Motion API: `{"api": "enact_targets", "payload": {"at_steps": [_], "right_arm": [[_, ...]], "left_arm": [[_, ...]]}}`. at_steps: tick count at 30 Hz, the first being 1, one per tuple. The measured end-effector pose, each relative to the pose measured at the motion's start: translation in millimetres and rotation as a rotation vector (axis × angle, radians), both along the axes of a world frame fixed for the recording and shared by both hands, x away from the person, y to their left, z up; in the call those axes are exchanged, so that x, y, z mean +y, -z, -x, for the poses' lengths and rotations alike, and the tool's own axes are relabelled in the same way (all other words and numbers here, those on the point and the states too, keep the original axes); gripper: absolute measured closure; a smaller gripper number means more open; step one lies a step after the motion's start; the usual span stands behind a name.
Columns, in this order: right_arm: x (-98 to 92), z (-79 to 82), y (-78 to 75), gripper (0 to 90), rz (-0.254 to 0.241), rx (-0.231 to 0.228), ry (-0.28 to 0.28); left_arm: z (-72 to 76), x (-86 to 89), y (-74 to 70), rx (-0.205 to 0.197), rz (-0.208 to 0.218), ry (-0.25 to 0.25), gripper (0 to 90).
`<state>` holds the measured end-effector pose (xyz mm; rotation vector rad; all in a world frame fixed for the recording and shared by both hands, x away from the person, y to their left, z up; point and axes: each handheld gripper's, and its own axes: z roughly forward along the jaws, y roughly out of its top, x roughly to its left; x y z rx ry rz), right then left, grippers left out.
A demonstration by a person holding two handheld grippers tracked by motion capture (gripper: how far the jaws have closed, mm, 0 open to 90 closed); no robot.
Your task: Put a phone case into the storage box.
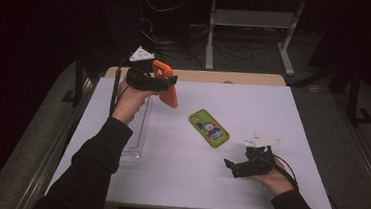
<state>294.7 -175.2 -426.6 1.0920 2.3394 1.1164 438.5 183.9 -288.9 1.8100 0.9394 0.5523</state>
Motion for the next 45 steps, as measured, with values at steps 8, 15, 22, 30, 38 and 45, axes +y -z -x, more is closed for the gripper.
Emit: {"api": "enact_targets", "payload": {"at_steps": [8, 15, 22, 30, 38, 45], "right_arm": [[-14.6, 7.8, 1.4, 0.0, -0.007, -0.004, 0.02], [-18.8, 9.5, 1.8, 0.0, -0.003, -0.006, 0.016], [-18.3, 9.6, 1.5, 0.0, -0.009, -0.005, 0.016], [-16.1, 10.2, 1.9, 0.0, -0.022, -0.001, 0.016], [-17.4, 10.1, 1.4, 0.0, -0.023, -0.009, 0.005], [-18.3, 9.6, 1.5, 0.0, -0.026, -0.01, 0.005]], "left_arm": [[-19.5, 28.9, -0.3, -0.002, -0.086, -0.217, 14.8], [-43.0, 49.5, 14.8, 0.068, -0.14, -0.399, 14.7], [-58.6, 50.9, 33.4, 0.137, -0.216, -0.461, 14.3], [-74.3, 45.1, 55.3, 0.173, -0.289, -0.516, 14.0], [-83.6, 41.9, 69.2, 0.199, -0.27, -0.543, 13.6], [-86.4, 39.4, 74.1, 0.209, -0.266, -0.54, 13.2]]}}
